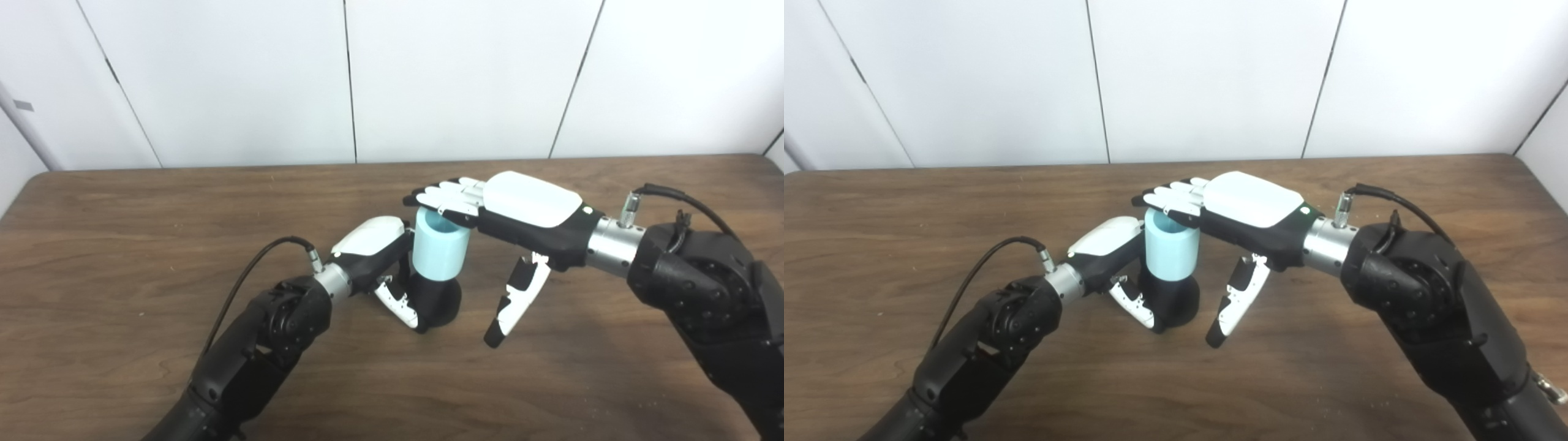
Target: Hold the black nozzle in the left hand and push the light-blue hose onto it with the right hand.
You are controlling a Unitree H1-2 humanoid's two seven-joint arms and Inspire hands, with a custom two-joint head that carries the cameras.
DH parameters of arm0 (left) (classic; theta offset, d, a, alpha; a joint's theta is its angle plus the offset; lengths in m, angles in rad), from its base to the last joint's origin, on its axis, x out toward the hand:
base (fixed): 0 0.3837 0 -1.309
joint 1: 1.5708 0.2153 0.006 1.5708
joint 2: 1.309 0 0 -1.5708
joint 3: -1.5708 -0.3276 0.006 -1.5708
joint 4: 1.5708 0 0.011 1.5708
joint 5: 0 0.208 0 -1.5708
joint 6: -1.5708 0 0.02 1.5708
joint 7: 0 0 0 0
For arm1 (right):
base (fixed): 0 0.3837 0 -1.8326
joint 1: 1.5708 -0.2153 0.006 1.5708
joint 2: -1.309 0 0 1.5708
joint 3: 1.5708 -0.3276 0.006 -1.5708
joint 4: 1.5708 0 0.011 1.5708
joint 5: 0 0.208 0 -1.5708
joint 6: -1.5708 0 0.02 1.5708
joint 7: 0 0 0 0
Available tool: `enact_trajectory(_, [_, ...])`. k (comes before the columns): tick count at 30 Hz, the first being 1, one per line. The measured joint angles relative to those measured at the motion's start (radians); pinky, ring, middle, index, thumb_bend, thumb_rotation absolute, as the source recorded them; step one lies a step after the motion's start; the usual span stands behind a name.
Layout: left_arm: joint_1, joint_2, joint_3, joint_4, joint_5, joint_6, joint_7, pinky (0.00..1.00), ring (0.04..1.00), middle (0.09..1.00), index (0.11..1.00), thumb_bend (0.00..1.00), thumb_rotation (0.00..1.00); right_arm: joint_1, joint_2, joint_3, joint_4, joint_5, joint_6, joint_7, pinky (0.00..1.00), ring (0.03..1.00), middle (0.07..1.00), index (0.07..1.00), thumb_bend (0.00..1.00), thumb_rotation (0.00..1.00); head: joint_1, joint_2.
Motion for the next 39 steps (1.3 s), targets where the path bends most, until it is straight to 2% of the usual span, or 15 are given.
enact_trajectory(13, [0.0,0.0,0.0,0.0,0.0,0.0,0.0,1.0,0.592,0.466,0.493,0.53,0.0,-0.001,-0.003,0.008,-0.021,0.029,0.097,0.031,1.0,1.0,1.0,1.0,0.9,0.5,0.003,0.011])
enact_trajectory(19, [0.0,0.0,0.0,0.0,0.0,0.0,0.0,1.0,0.588,0.456,0.497,0.53,0.0,-0.007,-0.031,0.026,-0.011,0.04,0.084,0.03,1.0,1.0,1.0,1.0,0.88,0.58,0.002,0.014])
enact_trajectory(32, [0.0,0.005,0.0,-0.001,0.001,0.0,0.0,1.0,0.588,0.468,0.492,0.53,0.0,-0.032,-0.029,0.071,-0.009,0.04,0.088,0.022,1.0,1.0,1.0,0.99,0.84,0.59,0.006,0.021])
enact_trajectory(39, [0.0,0.009,0.0,-0.002,0.001,0.0,-0.001,1.0,0.589,0.468,0.492,0.53,0.0,-0.038,-0.039,0.108,-0.001,0.014,0.035,-0.004,1.0,1.0,1.0,0.97,0.84,0.6,0.008,0.023])
